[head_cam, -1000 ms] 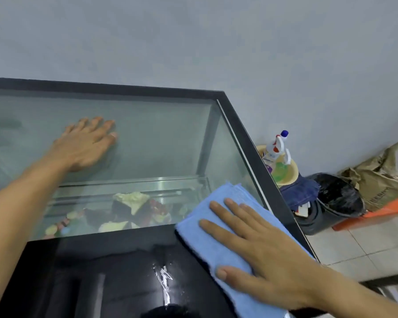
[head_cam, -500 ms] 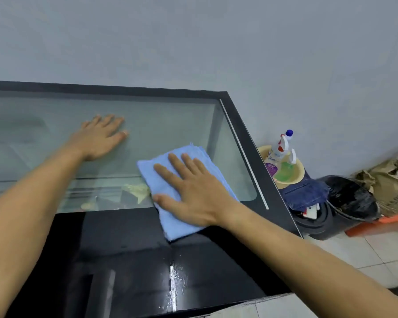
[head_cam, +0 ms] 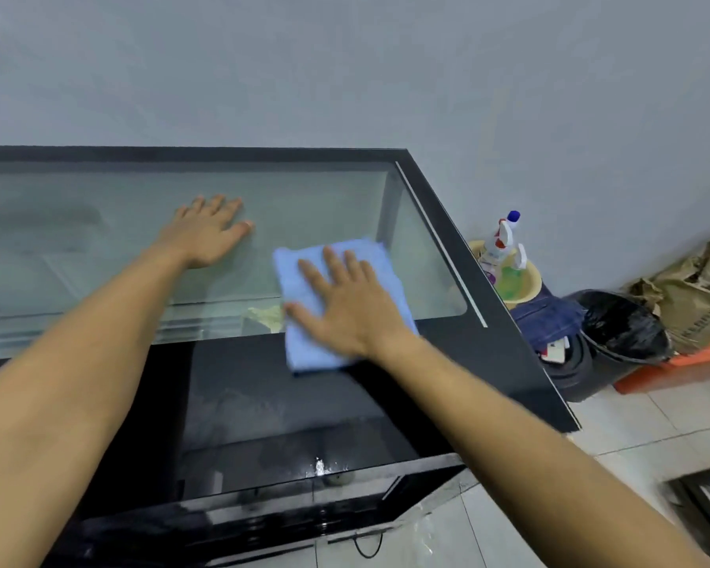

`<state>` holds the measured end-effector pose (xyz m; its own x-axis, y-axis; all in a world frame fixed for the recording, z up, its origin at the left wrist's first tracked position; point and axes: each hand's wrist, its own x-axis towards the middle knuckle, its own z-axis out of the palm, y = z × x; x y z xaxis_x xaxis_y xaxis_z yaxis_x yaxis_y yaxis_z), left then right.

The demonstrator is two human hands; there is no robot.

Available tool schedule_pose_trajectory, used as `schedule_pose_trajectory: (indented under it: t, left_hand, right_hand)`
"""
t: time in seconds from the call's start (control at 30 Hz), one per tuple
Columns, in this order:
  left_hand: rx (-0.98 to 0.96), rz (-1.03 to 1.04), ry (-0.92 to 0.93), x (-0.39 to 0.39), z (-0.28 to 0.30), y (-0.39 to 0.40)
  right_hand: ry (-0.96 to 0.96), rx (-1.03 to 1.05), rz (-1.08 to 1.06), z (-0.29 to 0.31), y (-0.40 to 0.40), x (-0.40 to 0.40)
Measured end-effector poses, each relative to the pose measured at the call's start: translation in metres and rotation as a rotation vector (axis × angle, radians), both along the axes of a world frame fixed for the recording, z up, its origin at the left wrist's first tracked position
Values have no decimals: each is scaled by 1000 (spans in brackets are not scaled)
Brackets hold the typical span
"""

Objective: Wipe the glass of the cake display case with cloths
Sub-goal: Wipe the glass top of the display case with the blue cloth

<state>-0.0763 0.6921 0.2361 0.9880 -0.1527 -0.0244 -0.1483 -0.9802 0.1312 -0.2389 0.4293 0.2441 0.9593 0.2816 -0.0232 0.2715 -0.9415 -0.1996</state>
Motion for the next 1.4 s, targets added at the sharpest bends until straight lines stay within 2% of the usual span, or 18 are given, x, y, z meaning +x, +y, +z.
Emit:
schedule_pose_trajectory:
  t: [0.1,0.17,0.23,0.37,0.47,0.57,0.67,0.77,0.87,0.93,1.03,1.2,1.3,1.4]
  left_hand:
    - [0,-5,12,-1,2,1]
    - [4,-7,14,-3,4,1]
    - [2,-10,13,-3,5,1]
    - [0,-13,19,-7,7,-1]
    - [-5,-11,11,-8,7,-2]
    - [-14,-16,22,-6,5,1]
    - [-9,-28,36,1,3,3]
    - [-30,-50,24,8,2,8]
    - [-18,-111,28,15,4,18]
    - [-16,-127,33,17,6,20]
    - [-28,-142,29,18,9,19]
    - [-85,-134,34,19,10,22]
    - [-110,-115,34,19,7,20]
    - [-118,-55,28,30,5,26]
  right_hand:
    - [-28,48,164,1,-33,-89]
    - [-8,39,116,3,-90,-116]
    - [35,12,-27,11,-133,-116]
    - [0,-28,-247,6,-146,-28]
    - [14,-31,-343,8,-89,57]
    - [57,-19,-210,9,20,78]
    - [18,-16,151,2,76,0]
    - [15,45,277,5,12,-93]
    - [52,12,140,12,-80,-114]
    - [73,-27,1,16,-113,-78]
    - [16,-44,-219,11,-129,28]
    - [40,-11,-432,9,-68,211]
    - [72,16,-413,12,12,271]
    - [84,-5,-161,14,99,288]
